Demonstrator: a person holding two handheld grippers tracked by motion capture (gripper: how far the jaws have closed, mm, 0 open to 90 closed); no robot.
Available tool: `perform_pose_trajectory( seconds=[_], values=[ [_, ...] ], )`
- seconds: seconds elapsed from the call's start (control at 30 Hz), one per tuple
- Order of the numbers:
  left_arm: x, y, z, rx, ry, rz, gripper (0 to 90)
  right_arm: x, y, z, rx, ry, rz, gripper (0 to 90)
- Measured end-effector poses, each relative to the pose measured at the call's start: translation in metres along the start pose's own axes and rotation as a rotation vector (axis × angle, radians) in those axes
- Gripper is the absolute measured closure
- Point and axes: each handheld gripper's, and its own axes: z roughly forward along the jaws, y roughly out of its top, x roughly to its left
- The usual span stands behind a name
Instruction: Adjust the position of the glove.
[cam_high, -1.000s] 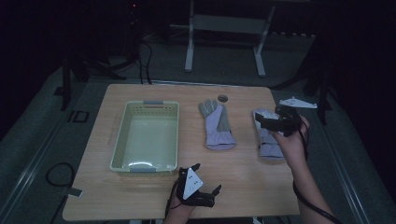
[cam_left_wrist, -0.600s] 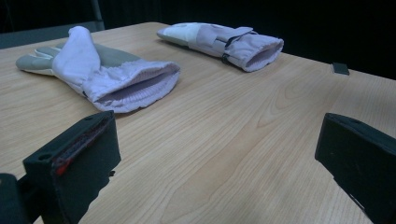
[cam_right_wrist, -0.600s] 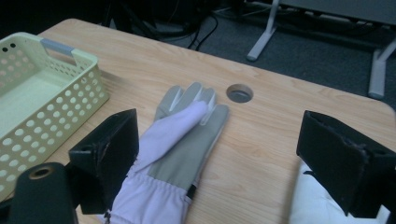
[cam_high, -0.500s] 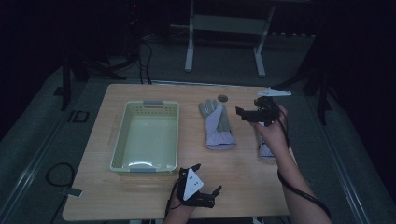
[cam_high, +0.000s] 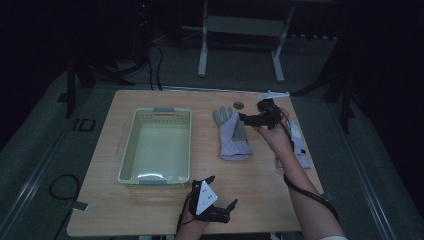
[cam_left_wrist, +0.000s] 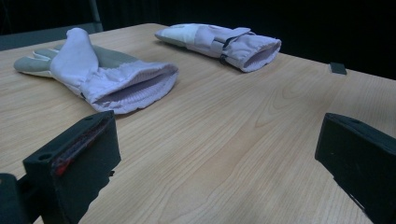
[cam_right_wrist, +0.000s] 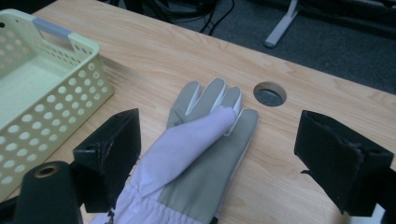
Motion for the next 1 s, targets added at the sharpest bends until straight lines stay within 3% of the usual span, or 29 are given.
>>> perform_pose_trajectory(
  seconds=[0.1, 0.4, 0.63, 0.7, 0.87, 1.0],
  values=[
    [0.000, 0.000, 0.000, 0.000, -0.002, 0.000, 0.2, -0.001, -0.002, 0.018, 0.029, 0.001, 0.022, 15.5],
    [0.000, 0.000, 0.000, -0.002, -0.008, 0.000, 0.2, -0.002, -0.011, 0.051, 0.098, 0.026, 0.074, 17.1],
    [0.000, 0.000, 0.000, 0.000, -0.015, -0.002, 0.2, 0.000, -0.025, 0.075, 0.129, -0.005, 0.126, 33.3],
    [0.000, 0.000, 0.000, 0.000, -0.016, -0.001, 0.2, 0.001, -0.027, 0.078, 0.134, -0.003, 0.127, 33.5],
    [0.000, 0.000, 0.000, 0.003, -0.017, 0.002, 0.2, 0.003, -0.034, 0.089, 0.192, 0.012, 0.096, 38.8],
    [-0.001, 0.000, 0.000, 0.002, -0.016, 0.007, 0.2, 0.003, -0.039, 0.097, 0.247, 0.022, 0.127, 42.5]
  ],
)
